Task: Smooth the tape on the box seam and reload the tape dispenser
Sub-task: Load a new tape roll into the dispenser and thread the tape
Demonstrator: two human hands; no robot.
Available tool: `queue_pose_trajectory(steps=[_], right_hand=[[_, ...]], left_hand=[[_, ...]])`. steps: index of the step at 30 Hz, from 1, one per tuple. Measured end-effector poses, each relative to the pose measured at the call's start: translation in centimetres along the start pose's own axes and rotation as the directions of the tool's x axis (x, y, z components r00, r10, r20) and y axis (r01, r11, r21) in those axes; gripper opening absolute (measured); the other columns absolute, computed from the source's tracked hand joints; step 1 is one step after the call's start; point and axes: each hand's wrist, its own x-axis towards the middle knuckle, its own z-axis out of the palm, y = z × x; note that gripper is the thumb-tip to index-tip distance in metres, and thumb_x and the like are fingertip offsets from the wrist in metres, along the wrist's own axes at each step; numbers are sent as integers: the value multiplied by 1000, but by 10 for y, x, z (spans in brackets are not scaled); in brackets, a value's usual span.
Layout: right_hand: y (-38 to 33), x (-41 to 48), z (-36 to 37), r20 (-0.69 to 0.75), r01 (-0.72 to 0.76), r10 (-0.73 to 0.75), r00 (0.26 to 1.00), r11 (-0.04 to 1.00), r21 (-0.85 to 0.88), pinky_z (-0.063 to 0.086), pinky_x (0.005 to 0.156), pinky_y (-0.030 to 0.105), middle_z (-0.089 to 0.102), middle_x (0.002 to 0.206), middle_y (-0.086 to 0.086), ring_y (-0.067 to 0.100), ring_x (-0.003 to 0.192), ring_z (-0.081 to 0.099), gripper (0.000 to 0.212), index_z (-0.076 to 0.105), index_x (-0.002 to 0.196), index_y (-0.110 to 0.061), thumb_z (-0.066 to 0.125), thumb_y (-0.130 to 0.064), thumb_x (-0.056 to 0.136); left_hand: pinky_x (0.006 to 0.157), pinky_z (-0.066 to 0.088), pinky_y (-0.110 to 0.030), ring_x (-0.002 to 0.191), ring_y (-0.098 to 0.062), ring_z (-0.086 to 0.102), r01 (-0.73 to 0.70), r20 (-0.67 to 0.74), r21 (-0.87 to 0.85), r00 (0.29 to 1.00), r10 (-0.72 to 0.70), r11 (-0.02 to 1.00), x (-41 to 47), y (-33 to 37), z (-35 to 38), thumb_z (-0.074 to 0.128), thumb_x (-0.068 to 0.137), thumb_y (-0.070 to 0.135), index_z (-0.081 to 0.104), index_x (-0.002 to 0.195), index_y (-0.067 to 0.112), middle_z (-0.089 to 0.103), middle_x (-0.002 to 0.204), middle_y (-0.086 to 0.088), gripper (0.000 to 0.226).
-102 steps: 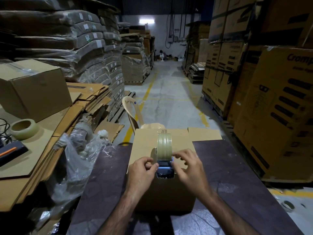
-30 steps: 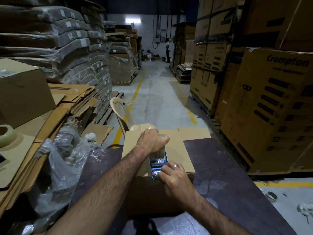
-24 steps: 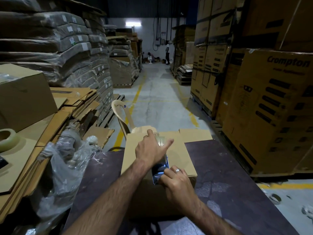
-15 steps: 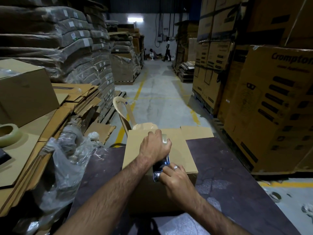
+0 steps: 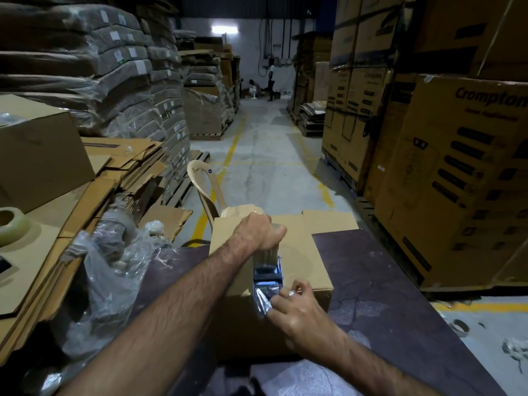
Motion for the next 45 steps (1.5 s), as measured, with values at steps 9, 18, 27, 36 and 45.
queue_pose_trajectory(steps=[9,18,27,36,45], right_hand=[[-7,-6,6,-74,-111,105,992,990,-82,32,73,36,55,71,0,16,71,41,17,53,73,-15,42,-4,69],[-15,-10,13,-102,-181,172,980,980,-80,34,73,36,51,68,2,19,67,42,17,54,66,-14,46,0,69],[-25,-10,10,-114,-185,174,978,978,-98,35,71,33,51,65,2,17,68,39,43,56,64,-14,28,-1,94],[-36,-24,12,33,-70,73,997,993,-92,34,72,32,52,67,-1,15,69,40,23,61,66,-17,44,-9,78],[-37,-31,6,44,-110,116,992,986,-122,30,71,31,52,63,-3,13,67,39,26,64,63,-20,43,-12,77]], left_hand=[[60,48,-33,75,-20,57,16,-236,-185,970,-60,983,-26,-1,5,46,75,81,39,117,13,58,90,-5,80],[67,47,-35,87,-27,61,-65,-432,-64,902,32,996,-55,-5,37,52,85,61,36,127,17,58,105,-9,63],[68,43,-35,87,-34,61,-67,-358,-7,932,60,998,-33,-1,27,44,91,46,52,120,13,61,99,-16,45],[66,45,-30,86,-28,60,73,16,-101,997,-72,992,6,-4,4,47,77,47,68,92,9,65,97,-14,46],[80,45,-37,102,-32,58,193,4,-89,981,-193,977,17,3,1,29,84,67,61,113,7,63,116,-11,74]])
